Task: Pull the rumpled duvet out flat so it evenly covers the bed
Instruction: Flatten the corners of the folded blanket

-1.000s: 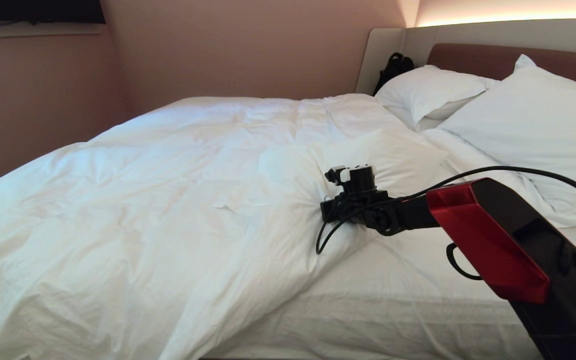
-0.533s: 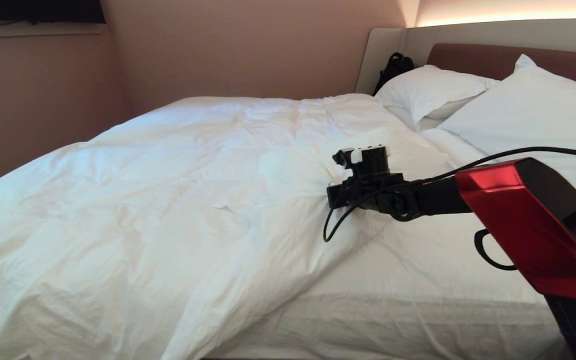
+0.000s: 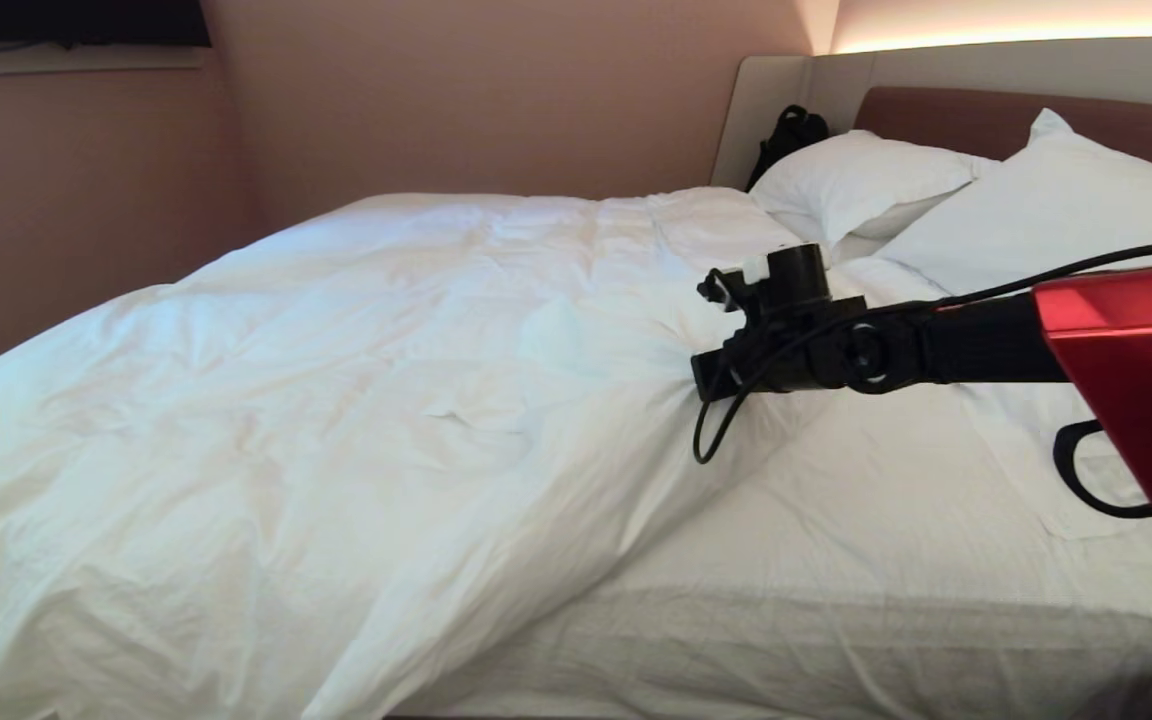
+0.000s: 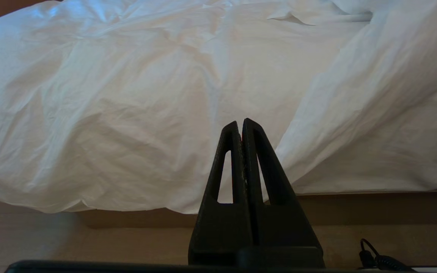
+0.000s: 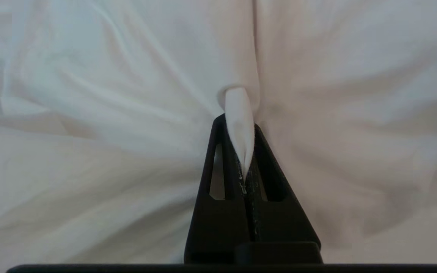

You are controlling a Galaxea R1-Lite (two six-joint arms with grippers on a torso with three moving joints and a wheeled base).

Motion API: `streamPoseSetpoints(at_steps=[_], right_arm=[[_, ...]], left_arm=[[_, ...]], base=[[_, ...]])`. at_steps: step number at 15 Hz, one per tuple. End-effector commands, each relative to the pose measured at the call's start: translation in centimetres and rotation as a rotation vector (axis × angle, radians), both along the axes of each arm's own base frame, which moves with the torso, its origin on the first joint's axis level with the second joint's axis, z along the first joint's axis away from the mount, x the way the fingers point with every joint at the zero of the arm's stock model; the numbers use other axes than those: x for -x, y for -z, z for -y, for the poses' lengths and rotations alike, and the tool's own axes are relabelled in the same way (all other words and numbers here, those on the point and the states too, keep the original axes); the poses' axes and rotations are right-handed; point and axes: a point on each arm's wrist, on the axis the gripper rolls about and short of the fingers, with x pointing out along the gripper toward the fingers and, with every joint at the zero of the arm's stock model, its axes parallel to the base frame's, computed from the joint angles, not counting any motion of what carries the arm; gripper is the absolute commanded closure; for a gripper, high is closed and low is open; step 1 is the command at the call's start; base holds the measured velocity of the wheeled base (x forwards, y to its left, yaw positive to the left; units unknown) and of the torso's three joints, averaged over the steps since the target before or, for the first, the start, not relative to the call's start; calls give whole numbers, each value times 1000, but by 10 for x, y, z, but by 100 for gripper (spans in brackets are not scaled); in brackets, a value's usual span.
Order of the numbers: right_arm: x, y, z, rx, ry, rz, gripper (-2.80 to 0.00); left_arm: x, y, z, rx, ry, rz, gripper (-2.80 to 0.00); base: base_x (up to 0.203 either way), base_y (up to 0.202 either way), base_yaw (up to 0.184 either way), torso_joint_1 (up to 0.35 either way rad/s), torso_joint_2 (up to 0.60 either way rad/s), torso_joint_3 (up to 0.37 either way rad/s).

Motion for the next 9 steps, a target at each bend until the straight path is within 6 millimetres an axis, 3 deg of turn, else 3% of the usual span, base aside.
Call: streamPoseSetpoints(at_steps=[1,9], right_arm=[[21,-1,13,107,-26,-136,0],[39,32,22,303,-145,-222,0]], left_arm=[[0,0,0,0,0,0,0],[0,0,0,0,0,0,0]], base=[[0,0,0,0,0,0],[0,0,0,0,0,0]])
